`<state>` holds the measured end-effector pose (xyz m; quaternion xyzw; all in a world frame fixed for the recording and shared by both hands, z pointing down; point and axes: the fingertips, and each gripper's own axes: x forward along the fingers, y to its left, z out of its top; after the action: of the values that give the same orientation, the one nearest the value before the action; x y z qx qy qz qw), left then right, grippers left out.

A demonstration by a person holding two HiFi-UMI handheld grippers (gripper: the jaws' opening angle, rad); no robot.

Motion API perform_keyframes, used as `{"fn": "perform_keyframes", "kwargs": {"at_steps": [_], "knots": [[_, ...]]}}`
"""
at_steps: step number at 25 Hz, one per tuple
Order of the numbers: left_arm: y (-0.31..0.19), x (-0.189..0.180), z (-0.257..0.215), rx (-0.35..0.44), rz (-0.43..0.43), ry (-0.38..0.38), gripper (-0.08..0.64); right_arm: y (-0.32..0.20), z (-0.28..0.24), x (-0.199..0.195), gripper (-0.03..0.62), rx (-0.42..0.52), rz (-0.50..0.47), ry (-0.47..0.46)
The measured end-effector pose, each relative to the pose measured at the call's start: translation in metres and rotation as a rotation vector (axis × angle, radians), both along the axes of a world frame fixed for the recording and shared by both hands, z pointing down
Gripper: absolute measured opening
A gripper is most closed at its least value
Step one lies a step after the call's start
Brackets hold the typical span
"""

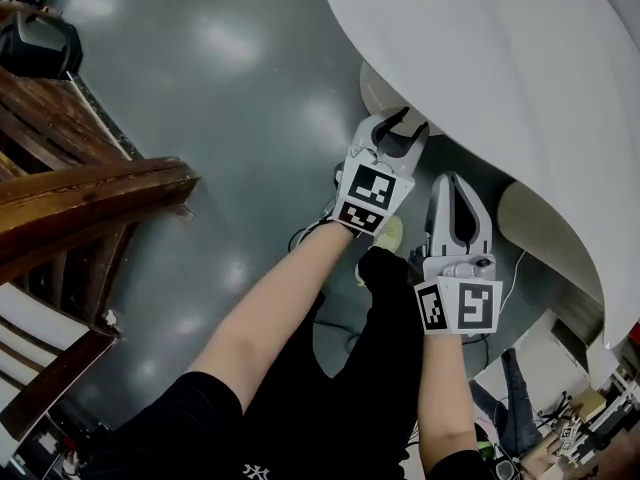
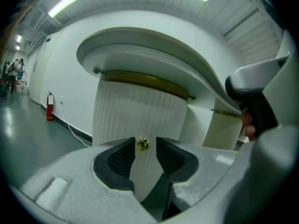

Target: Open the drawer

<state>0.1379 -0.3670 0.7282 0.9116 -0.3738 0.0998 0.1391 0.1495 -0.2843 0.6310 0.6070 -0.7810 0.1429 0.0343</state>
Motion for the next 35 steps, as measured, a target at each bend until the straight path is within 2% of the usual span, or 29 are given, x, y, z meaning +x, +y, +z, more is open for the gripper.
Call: {"fn": "perform_keyframes", "kwargs": {"at_steps": [8, 12, 19, 29, 35], "knots": [[-0.017, 0.023, 0.021, 0.009, -0.052, -0.044, 0.137, -0.006, 0.009, 0.026, 0.015, 0.011, 0.039, -0.008], [-0.025, 0.022, 0.027, -0.006, -0.087, -0.052, 0.135, -0.006, 0.01, 0.03, 0.015, 0.01, 0.039, -0.017], [-0.027, 0.023, 0.024, 0.036, -0.094, -0.114, 0.123, -0.002, 0.009, 0.038, 0.015, -0.003, 0.05, -0.028], [-0.01, 0.014, 0.023, 0.026, -0.096, -0.105, 0.117, 0.004, 0.006, 0.037, 0.015, -0.01, 0.059, -0.029], [0.01, -0.002, 0.025, -0.02, -0.083, -0.108, 0.118, 0.016, 0.003, 0.027, 0.015, -0.033, 0.058, -0.029]]}}
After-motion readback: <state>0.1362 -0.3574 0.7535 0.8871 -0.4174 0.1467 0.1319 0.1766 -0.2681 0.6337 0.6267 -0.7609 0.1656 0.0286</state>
